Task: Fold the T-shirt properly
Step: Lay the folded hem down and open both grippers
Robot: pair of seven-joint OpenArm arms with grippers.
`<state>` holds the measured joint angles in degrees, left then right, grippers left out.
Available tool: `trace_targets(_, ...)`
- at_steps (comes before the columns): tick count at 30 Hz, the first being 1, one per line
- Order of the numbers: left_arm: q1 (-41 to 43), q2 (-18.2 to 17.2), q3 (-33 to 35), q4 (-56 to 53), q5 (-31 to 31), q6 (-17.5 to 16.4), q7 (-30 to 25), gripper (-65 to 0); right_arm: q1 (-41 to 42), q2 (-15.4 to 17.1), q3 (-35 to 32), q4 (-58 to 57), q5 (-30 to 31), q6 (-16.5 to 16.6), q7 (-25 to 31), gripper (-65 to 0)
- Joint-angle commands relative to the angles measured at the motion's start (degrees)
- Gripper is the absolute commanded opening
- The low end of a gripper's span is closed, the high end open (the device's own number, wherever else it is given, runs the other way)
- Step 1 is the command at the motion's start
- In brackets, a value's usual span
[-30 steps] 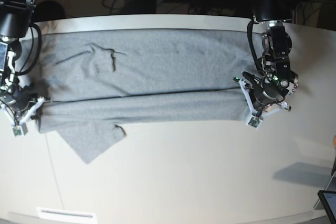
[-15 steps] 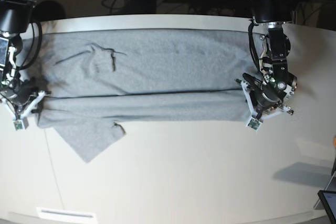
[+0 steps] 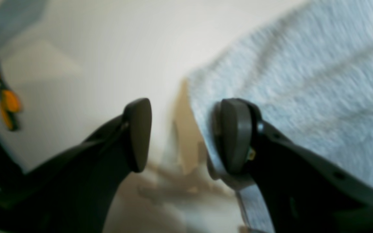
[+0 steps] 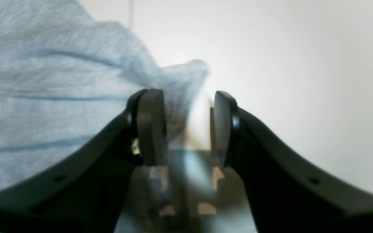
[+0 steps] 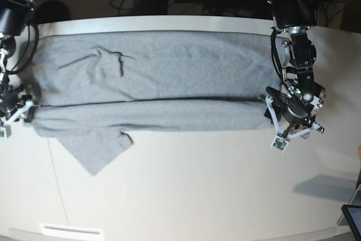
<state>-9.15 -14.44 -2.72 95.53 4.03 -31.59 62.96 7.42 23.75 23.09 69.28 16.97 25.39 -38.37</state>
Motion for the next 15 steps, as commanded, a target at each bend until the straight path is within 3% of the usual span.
trace_targets(1, -1.01, -0.55, -0.22, 1.05, 0.06, 0.17, 1.61, -30.9, 1.06, 1.44, 0.78, 2.07, 0.39, -0.11, 1.14, -40.0)
trace_targets(15, 4.62, -0.64, 0.57, 7.38, 0.32, 0.17, 4.78, -31.4, 0.01, 1.35, 0.69, 10.15, 0.39, -0.11, -3.34, -40.2)
